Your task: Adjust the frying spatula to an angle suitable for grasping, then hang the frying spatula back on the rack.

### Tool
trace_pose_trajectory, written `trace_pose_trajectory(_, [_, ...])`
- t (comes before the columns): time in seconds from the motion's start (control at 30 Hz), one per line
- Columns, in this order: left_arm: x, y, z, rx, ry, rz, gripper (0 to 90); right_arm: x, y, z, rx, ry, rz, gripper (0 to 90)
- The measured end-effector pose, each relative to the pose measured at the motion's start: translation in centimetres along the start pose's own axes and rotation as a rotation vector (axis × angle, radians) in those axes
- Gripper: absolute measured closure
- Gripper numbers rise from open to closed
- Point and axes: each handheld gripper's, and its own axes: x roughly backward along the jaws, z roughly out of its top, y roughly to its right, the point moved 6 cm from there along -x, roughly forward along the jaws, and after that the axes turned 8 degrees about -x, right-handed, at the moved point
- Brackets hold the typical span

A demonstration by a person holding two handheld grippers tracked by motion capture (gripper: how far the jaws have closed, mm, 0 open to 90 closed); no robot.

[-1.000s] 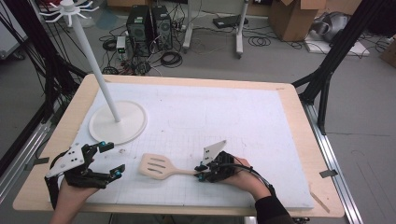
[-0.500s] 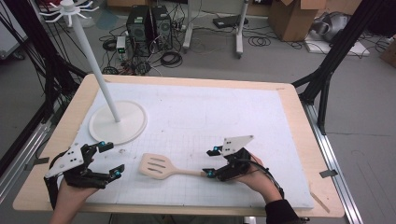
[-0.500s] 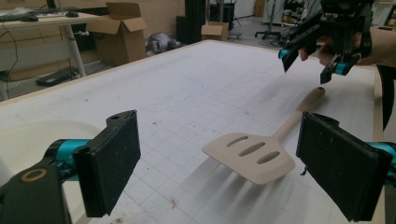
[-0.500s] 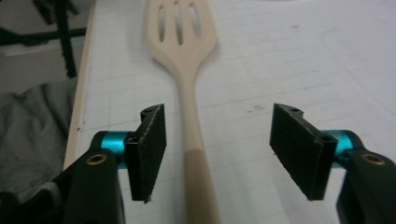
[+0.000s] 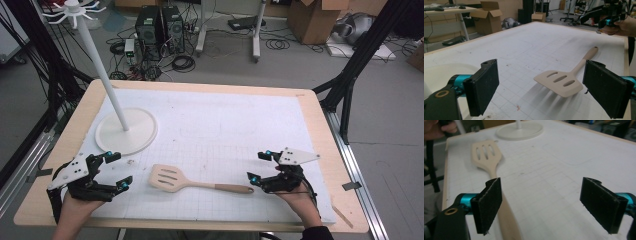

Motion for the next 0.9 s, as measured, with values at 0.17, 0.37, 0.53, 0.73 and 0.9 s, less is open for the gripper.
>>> trace_pose_trajectory(0.17, [0.0, 0.1, 0.0, -0.003, -0.002, 0.001, 13.9, 2.4, 2.0, -0.2, -0.055, 0.121, -0.132, 14.3])
trace_pose_trajectory(0.37, [-0.3, -0.1, -0.1, -0.003, -0.002, 0.002, 13.9, 4.1, 3.4, -0.8, -0.110, 0.171, -0.180, 12.5])
trace_pose_trajectory(0.53, [-0.5, 0.1, 0.0, -0.010, -0.005, -0.005, 13.8, 4.6, 3.5, -1.0, -0.128, 0.180, -0.185, 11.7])
trace_pose_trajectory(0.73, [-0.9, 0.7, 1.3, -0.043, -0.001, -0.030, 13.9, 5.8, 3.4, -0.5, -0.121, 0.223, -0.189, 11.3])
trace_pose_trajectory(0.9, [-0.9, 0.9, 2.5, -0.062, 0.004, -0.055, 13.2, 6.4, 3.9, -0.4, -0.134, 0.244, -0.201, 11.3])
